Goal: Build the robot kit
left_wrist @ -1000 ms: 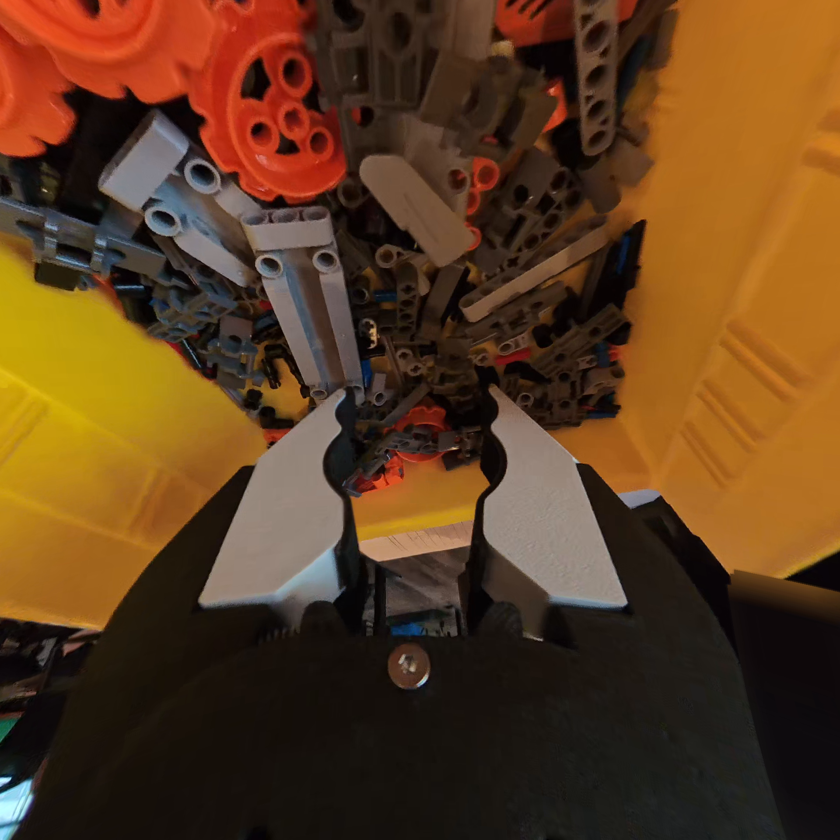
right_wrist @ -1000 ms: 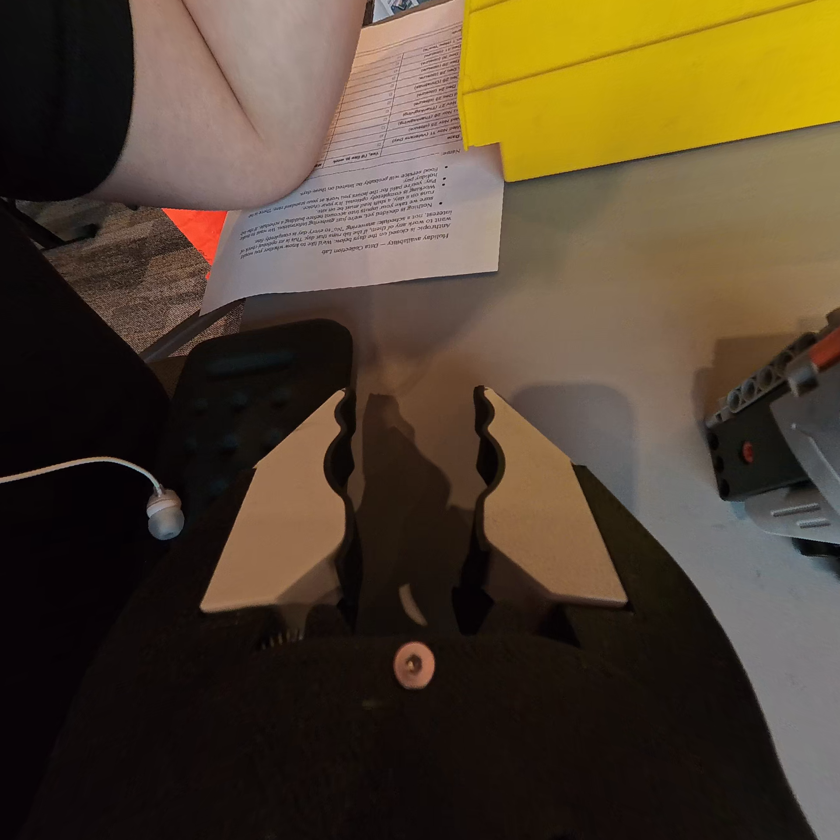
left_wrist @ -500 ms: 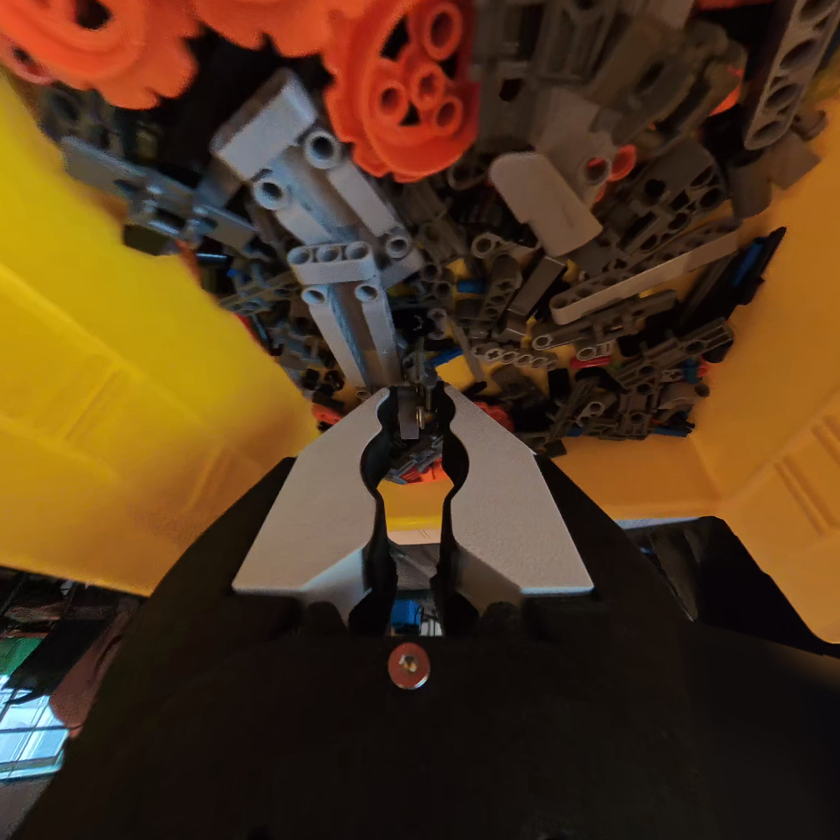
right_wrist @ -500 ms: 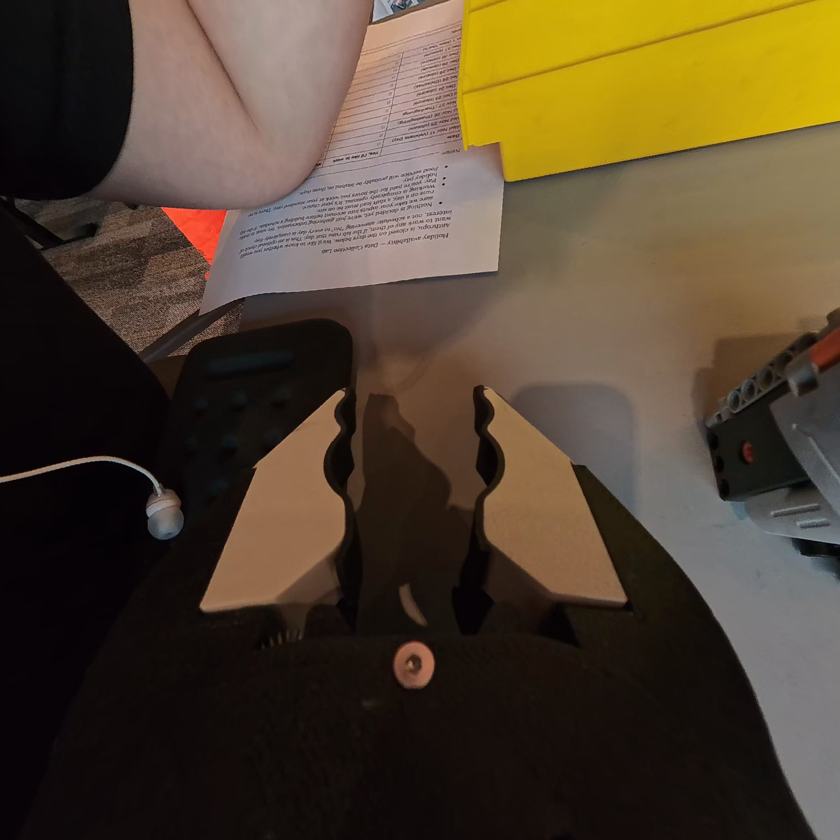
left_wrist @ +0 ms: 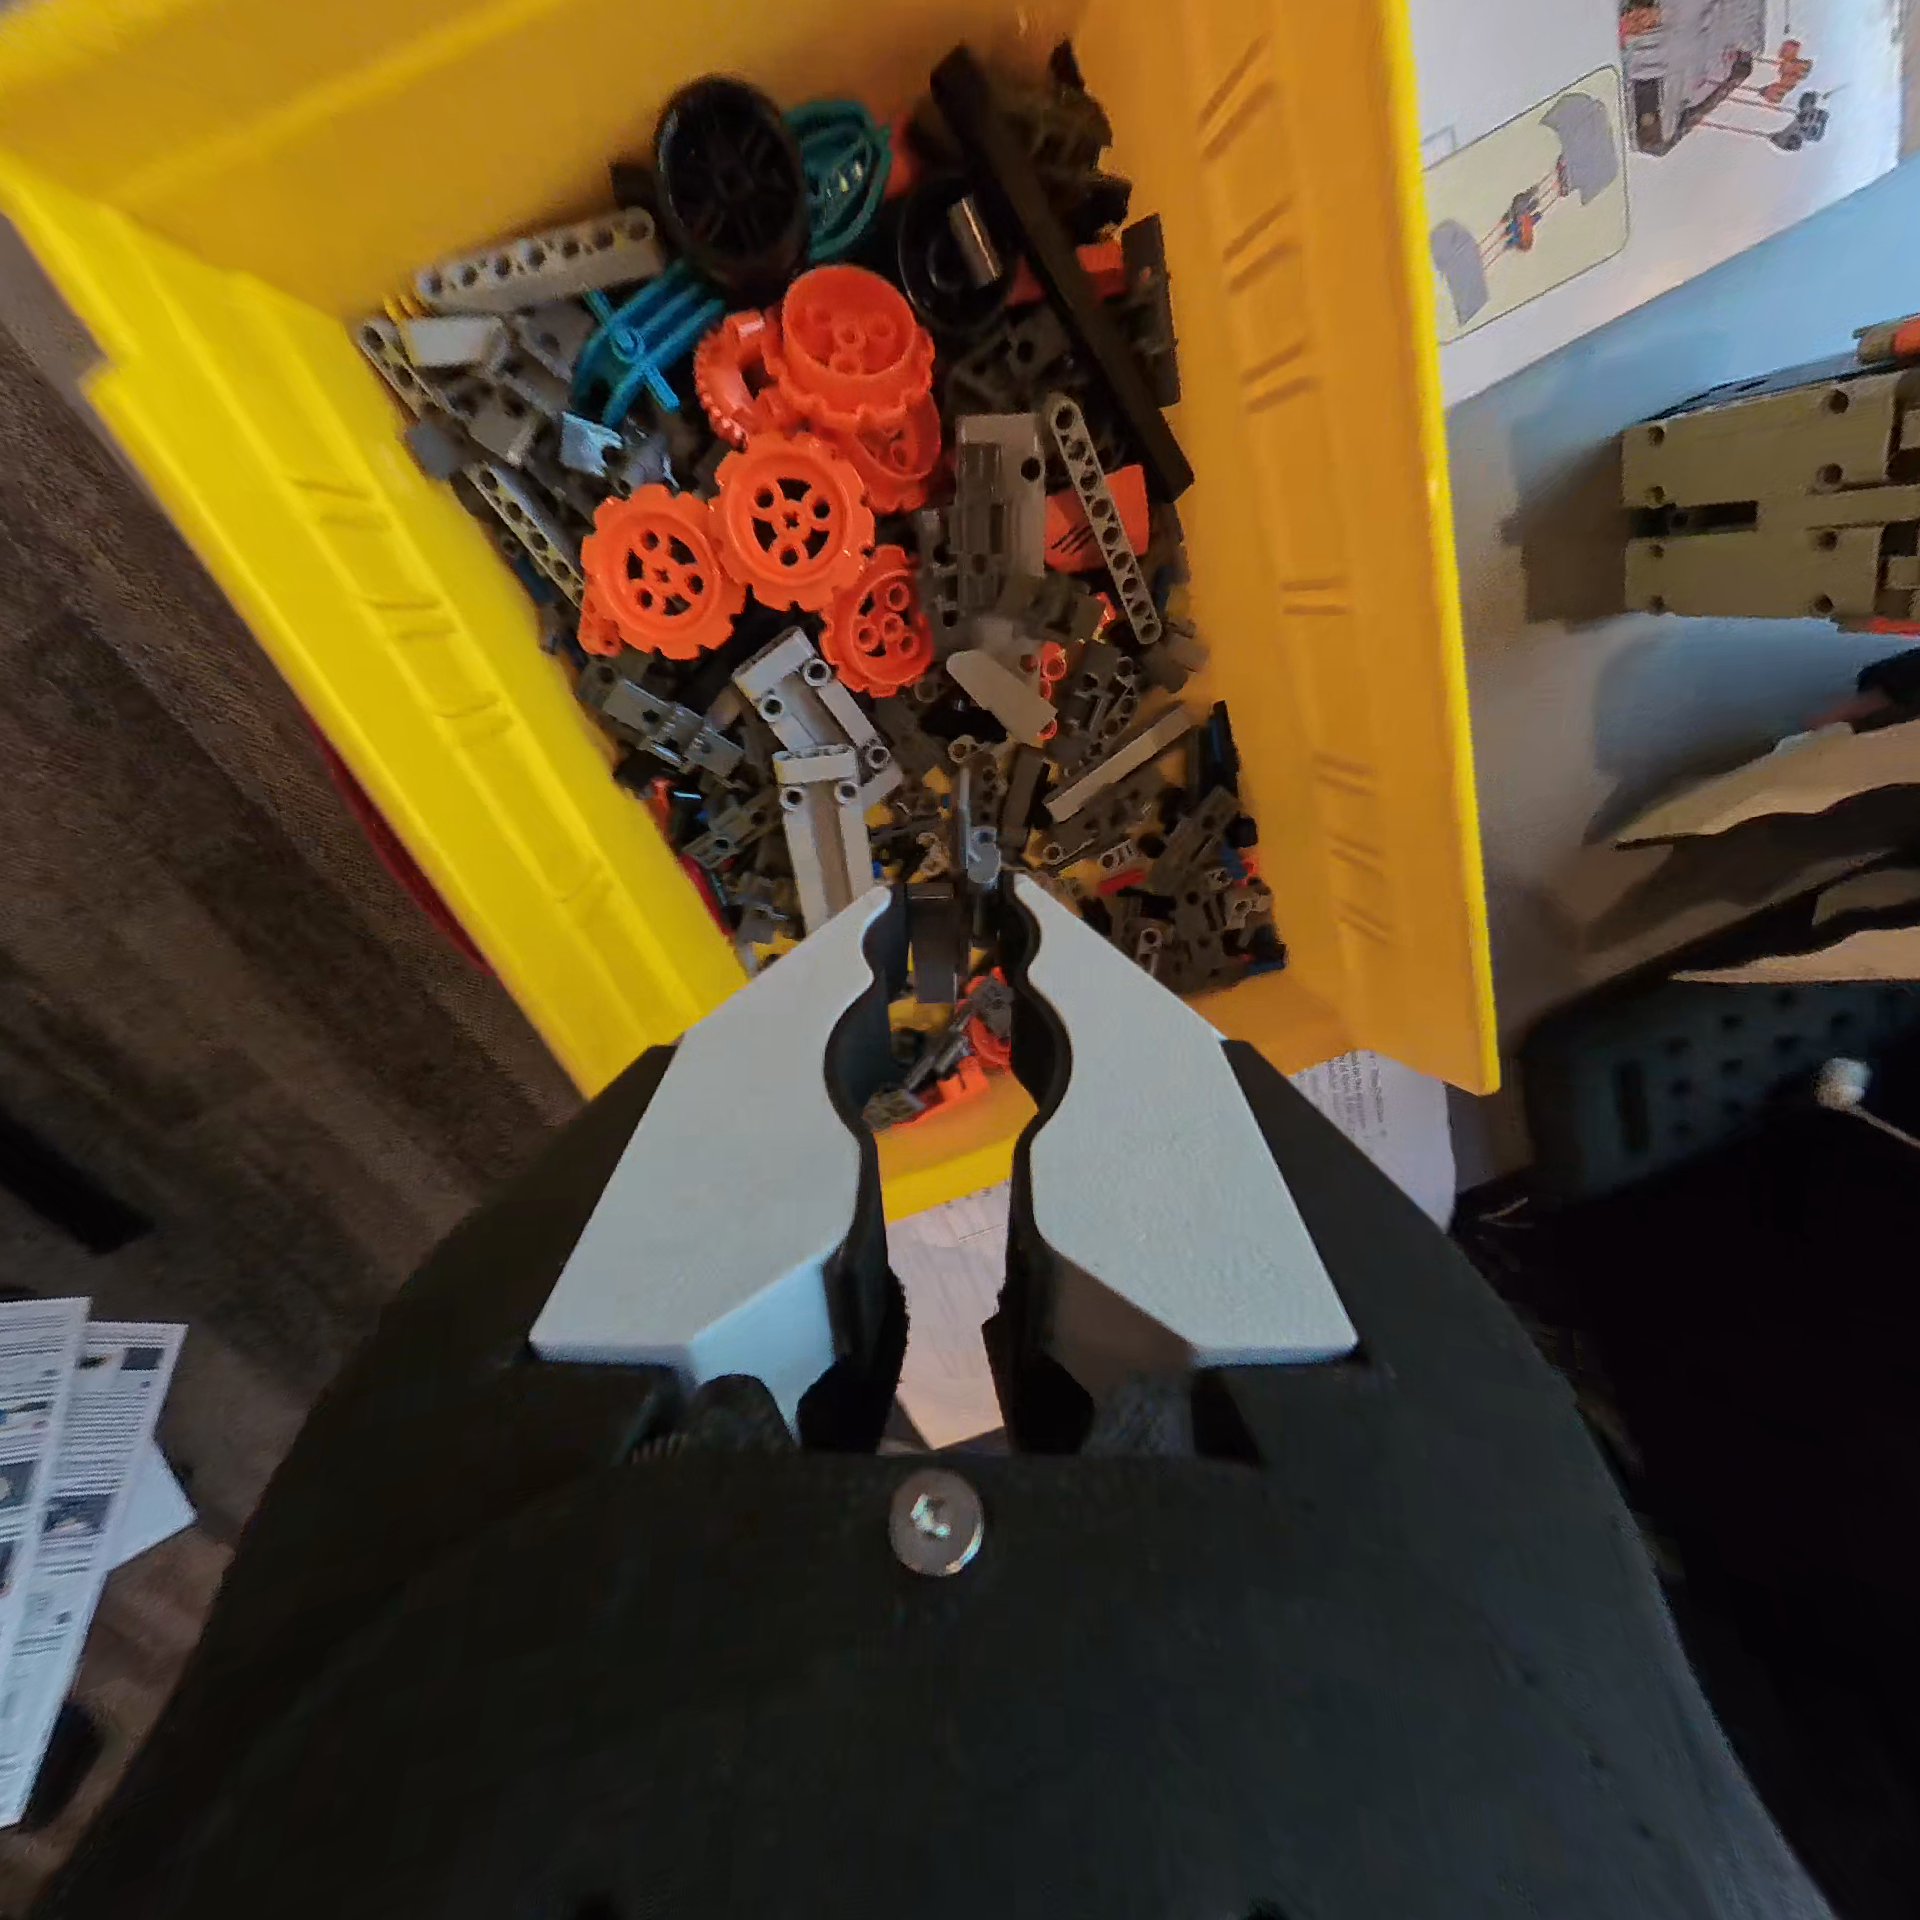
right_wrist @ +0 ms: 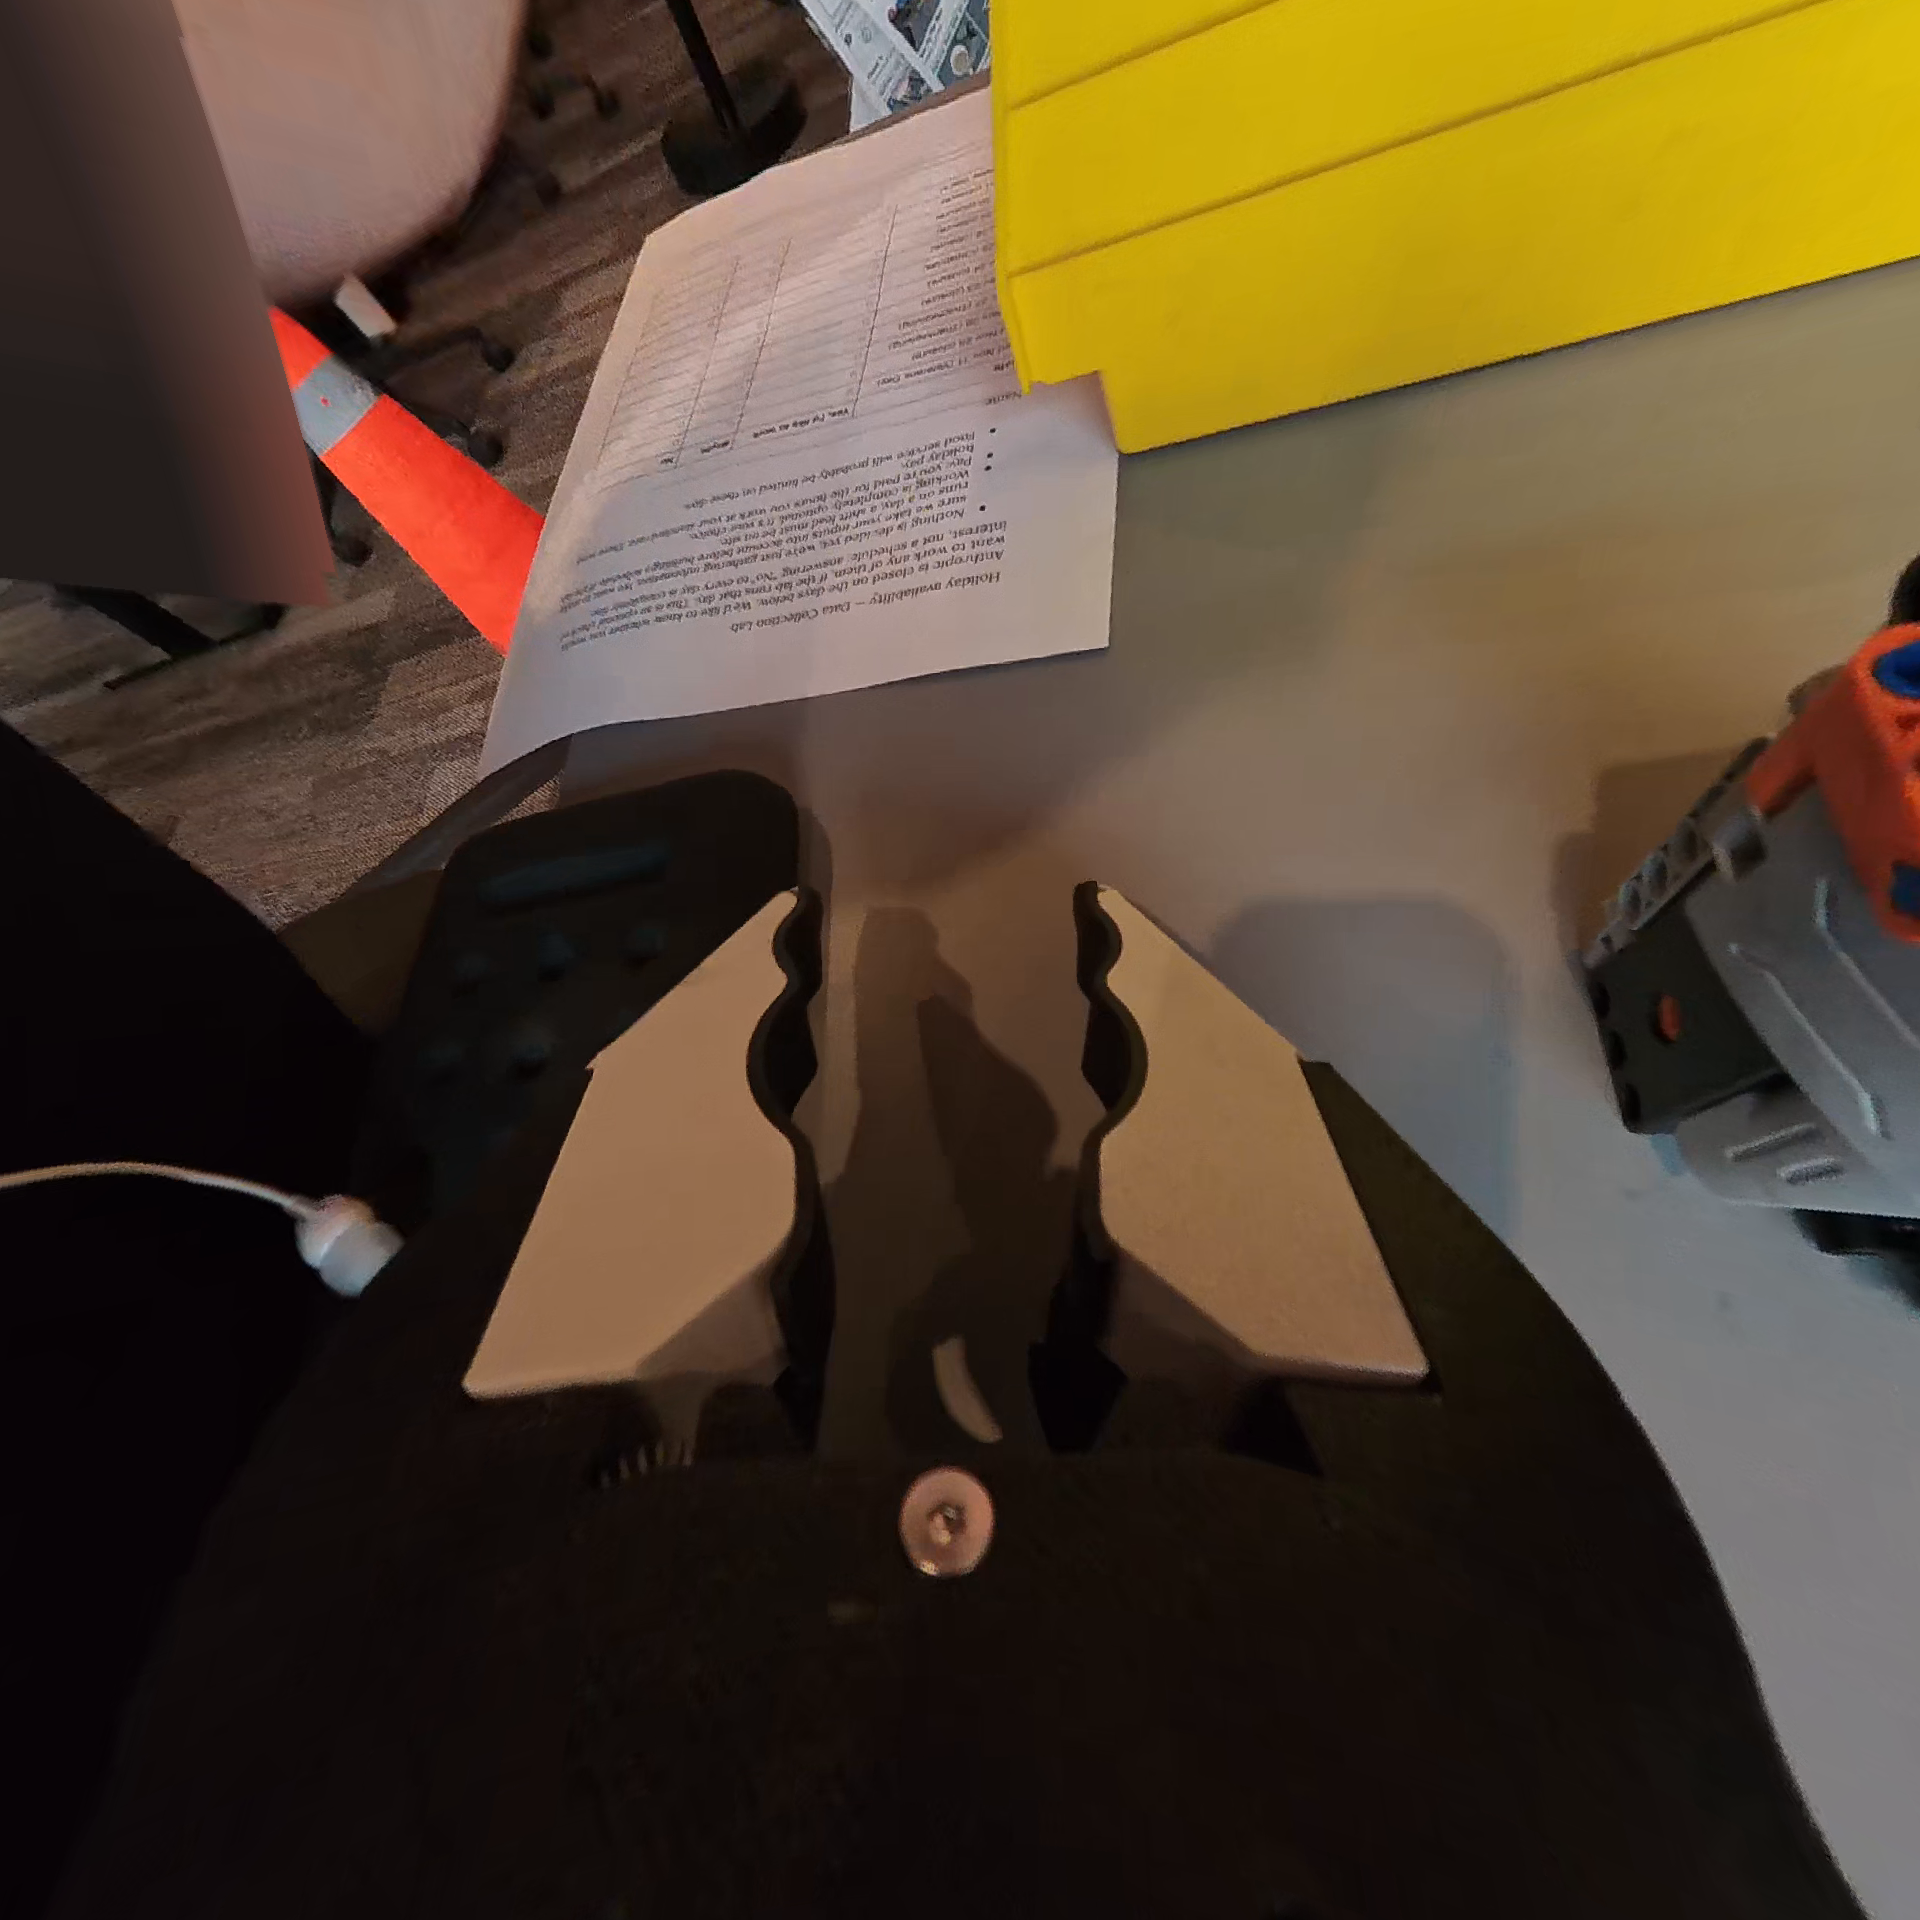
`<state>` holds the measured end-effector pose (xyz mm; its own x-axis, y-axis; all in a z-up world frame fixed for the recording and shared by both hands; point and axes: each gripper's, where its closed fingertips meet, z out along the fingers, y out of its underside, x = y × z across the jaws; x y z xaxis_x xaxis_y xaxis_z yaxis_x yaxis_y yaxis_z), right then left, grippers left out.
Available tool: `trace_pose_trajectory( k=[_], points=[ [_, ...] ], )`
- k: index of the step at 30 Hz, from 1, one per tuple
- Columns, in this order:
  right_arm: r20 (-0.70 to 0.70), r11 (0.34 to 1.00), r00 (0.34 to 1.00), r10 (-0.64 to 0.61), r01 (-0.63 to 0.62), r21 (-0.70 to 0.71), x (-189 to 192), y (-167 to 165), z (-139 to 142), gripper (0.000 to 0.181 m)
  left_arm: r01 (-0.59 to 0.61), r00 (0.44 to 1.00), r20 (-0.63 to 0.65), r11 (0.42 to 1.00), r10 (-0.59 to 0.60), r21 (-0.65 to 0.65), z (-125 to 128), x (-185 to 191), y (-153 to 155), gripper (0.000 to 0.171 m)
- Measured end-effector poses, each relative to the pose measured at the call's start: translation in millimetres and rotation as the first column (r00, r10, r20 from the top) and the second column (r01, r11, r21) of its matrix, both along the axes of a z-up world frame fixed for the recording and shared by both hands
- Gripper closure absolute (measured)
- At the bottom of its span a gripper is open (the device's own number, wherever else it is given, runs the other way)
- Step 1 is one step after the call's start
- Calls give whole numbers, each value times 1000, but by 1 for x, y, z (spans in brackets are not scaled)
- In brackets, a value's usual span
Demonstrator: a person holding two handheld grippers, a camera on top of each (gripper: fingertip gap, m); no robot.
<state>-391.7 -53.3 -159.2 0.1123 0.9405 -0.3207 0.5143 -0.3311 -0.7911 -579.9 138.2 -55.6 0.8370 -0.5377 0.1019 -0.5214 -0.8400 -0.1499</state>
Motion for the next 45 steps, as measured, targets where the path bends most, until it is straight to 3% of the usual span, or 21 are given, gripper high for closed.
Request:
trace_pose_trajectory(
  k=[3,10,15,19,20,21,22,26,28,30,32,34,36,40,45],
  points=[
    [4,1000,1000,5,-5,5,-1,-1,-1,133,24,999,-28,1000,-24,-11,-7,-5,6,157],
    [27,998,999,20,-21,56,-2,-4,-3,133,-27,998,-59,997,23,-75,-64,-20,-4,157],
    [48,997,998,30,-33,63,-3,-6,-6,133,15,993,-120,999,-11,33,-80,-17,11,157],
    [47,997,998,35,-39,73,-3,-7,-6,134,-31,998,-56,993,38,117,-92,-5,35,157],
    [51,996,998,39,-43,79,-3,-8,-6,133,-41,999,-29,987,46,156,-91,-1,42,149],
    [57,995,997,46,-50,84,-3,-9,-7,133,-39,999,16,981,36,188,-88,5,45,128],
    [61,994,997,50,-56,89,-4,-9,-8,133,-32,997,73,977,17,211,-82,13,44,121],
    [60,995,997,43,-49,88,-4,-8,-8,134,1,953,290,956,-91,294,-51,43,26,117],
    [58,996,998,37,-42,82,-4,-7,-8,134,8,920,343,885,-188,466,-20,53,24,119],
    [54,997,998,35,-39,74,-5,-6,-7,135,2,897,328,746,-295,666,15,55,20,134],
    [51,997,998,34,-37,68,-5,-6,-7,135,-20,904,273,606,-328,795,38,45,16,131],
    [54,997,998,34,-38,73,-5,-6,-7,135,-34,894,253,508,-369,860,48,42,8,113],
    [57,996,998,35,-40,81,-5,-6,-8,135,-17,885,232,468,-405,884,43,41,-2,117],
    [56,996,998,35,-39,78,-5,-6,-7,135,51,886,203,523,-417,851,13,43,-18,110],
    [46,998,999,29,-32,56,-5,-5,-6,135,257,888,150,740,-435,622,-48,51,-33,102]
  ],
)
